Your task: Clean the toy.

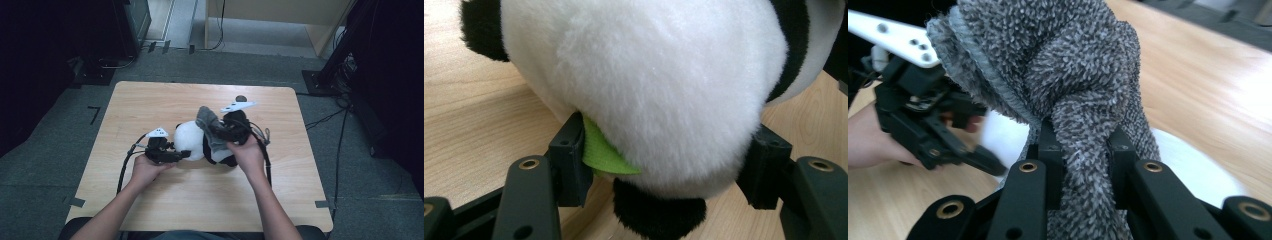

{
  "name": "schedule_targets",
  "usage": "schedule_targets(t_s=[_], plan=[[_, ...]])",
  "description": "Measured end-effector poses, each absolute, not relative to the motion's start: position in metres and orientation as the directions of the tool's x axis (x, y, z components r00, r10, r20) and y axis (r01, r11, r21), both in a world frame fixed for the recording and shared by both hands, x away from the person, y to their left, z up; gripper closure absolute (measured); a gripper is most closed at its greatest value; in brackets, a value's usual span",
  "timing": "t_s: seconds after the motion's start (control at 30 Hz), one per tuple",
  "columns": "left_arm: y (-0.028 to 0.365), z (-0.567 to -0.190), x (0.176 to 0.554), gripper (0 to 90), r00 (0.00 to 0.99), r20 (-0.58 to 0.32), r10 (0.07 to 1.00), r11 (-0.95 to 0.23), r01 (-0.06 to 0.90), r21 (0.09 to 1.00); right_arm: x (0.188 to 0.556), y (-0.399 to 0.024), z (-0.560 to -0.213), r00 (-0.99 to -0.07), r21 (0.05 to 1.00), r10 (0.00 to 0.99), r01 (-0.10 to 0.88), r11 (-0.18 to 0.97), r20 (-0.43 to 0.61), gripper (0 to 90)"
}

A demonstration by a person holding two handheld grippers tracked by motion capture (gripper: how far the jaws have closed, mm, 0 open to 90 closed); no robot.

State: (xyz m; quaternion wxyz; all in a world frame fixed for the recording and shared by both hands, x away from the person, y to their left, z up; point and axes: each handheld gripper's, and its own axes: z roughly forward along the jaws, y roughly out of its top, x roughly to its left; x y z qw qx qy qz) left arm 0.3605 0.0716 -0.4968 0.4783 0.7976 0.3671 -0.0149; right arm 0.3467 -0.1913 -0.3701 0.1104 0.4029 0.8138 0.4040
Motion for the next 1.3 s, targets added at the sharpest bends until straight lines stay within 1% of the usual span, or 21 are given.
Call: schedule_targets(t_s=[0.07, 0.2, 0.4, 0.5, 0.73, 0.9, 1.03, 1.3], plan=[[0.071, -0.496, 0.36, 35.5, 0.732, -0.373, 0.571, -0.272, 0.597, 0.755, 0.35, -0.173, -0.377, -0.671, 0.732, 0.729, 0.564, 0.382, 0.136, 76.9], [0.071, -0.496, 0.36, 35.6, 0.733, -0.37, 0.571, -0.273, 0.594, 0.757, 0.356, -0.147, -0.393, -0.683, 0.693, 0.721, 0.577, 0.432, 0.119, 77.0], [0.071, -0.496, 0.36, 35.8, 0.724, -0.377, 0.578, -0.274, 0.607, 0.746, 0.351, -0.131, -0.405, -0.696, 0.686, 0.712, 0.564, 0.459, 0.096, 76.9], [0.071, -0.496, 0.359, 35.9, 0.728, -0.369, 0.577, -0.284, 0.603, 0.746, 0.345, -0.129, -0.408, -0.713, 0.694, 0.697, 0.536, 0.479, 0.07, 77.0], [0.072, -0.497, 0.361, 36.4, 0.728, -0.377, 0.572, -0.288, 0.609, 0.739, 0.332, -0.132, -0.418, -0.755, 0.693, 0.655, 0.491, 0.529, 0.035, 77.6], [0.073, -0.497, 0.363, 37.0, 0.722, -0.391, 0.571, -0.283, 0.62, 0.732, 0.326, -0.148, -0.424, -0.767, 0.671, 0.641, 0.488, 0.558, 0.025, 77.8], [0.072, -0.496, 0.362, 37.7, 0.731, -0.378, 0.569, -0.292, 0.609, 0.738, 0.321, -0.163, -0.427, -0.762, 0.664, 0.646, 0.507, 0.55, 0.048, 77.7], [0.073, -0.496, 0.363, 38.0, 0.731, -0.385, 0.563, -0.289, 0.611, 0.737, 0.307, -0.189, -0.423, -0.742, 0.669, 0.669, 0.516, 0.534, 0.038, 77.6]])
